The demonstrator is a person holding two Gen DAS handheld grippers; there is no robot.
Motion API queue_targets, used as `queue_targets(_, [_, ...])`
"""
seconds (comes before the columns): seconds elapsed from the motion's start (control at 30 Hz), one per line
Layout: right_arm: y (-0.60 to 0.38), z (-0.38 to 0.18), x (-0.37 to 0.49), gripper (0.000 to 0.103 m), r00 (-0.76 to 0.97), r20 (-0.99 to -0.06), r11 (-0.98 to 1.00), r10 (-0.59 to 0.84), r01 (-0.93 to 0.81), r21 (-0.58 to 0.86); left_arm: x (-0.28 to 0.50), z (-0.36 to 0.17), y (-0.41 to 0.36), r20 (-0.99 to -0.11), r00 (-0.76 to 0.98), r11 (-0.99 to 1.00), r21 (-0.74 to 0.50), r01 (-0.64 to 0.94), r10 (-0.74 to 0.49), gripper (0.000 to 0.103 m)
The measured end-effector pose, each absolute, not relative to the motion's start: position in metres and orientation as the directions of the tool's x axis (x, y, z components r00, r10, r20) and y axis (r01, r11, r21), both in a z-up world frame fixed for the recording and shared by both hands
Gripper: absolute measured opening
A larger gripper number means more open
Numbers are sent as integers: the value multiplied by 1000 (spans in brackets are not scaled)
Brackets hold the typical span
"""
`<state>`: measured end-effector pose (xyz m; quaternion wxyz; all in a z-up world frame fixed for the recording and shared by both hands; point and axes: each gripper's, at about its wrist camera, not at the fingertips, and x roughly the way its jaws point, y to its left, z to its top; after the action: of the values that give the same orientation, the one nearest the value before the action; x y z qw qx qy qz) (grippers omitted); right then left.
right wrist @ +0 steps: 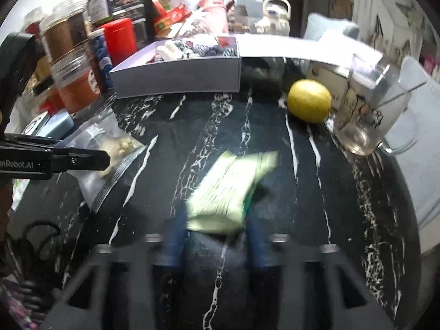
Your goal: Organize soft objects
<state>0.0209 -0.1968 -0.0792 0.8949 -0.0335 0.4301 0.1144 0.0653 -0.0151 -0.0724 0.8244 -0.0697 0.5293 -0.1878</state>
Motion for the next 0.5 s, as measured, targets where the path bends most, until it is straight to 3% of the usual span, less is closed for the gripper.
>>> queue_targets(0.13, [-202,-80,27,53,597,-767,968,234,-214,128,61,-72,-9,-846,386,928,-304,216,-367,38])
queue_targets(0.2, [-201,-81,32,71,593,-774,972,222,-194,130,59,-71,-7,-845,391,930,-302,211,-364,38])
queue_targets(0.27, [-202,-81,37,72,595,-771,973,226,-175,150,57,-69,-5,-843,397,930,-303,208,-363,38])
queue_targets(0.4, [-197,-82,44,86,594,-774,975,220,-122,184,56,-68,-2,-842,401,931,-306,198,-362,38])
queue_targets(0.5, [-188,-83,48,86,588,-791,985,171,-99,139,55,-65,1,-838,411,933,-305,190,-358,38])
